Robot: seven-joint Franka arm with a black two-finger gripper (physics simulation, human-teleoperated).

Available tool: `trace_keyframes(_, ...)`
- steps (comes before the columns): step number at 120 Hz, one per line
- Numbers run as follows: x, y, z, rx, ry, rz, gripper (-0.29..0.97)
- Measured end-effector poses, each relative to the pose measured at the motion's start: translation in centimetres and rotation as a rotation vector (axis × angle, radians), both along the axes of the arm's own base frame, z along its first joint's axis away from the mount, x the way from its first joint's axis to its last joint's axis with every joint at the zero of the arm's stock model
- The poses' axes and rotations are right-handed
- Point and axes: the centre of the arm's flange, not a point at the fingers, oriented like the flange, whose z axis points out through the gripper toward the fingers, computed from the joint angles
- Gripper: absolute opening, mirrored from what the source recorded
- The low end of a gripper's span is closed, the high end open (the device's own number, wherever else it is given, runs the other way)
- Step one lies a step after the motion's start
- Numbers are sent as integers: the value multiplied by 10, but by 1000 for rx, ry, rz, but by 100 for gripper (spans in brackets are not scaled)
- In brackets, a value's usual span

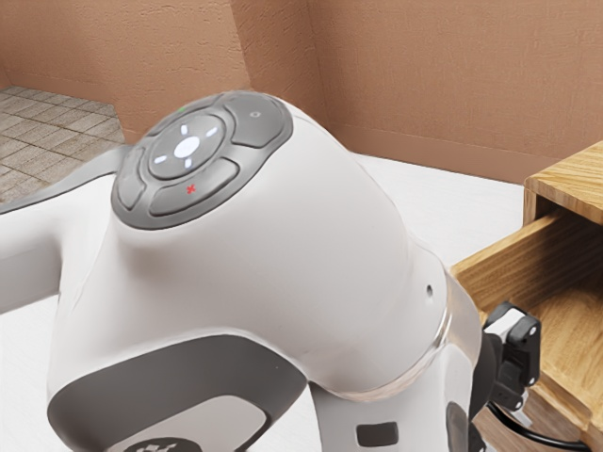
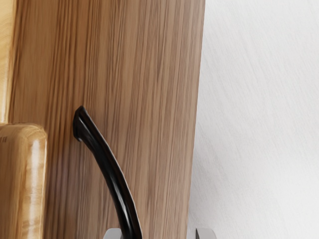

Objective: Pull the drawer handle with one arm to open the drawer

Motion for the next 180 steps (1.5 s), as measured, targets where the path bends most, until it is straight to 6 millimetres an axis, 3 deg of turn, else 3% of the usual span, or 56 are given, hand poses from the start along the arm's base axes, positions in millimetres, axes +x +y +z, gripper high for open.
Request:
trace_keyframes(82,-32,11,-3,6,-19,18,9)
trace_keyframes(101,-33,23,0,-1,-24,41,9)
trace_keyframes(180,-55,30,0,-15,-28,54,10)
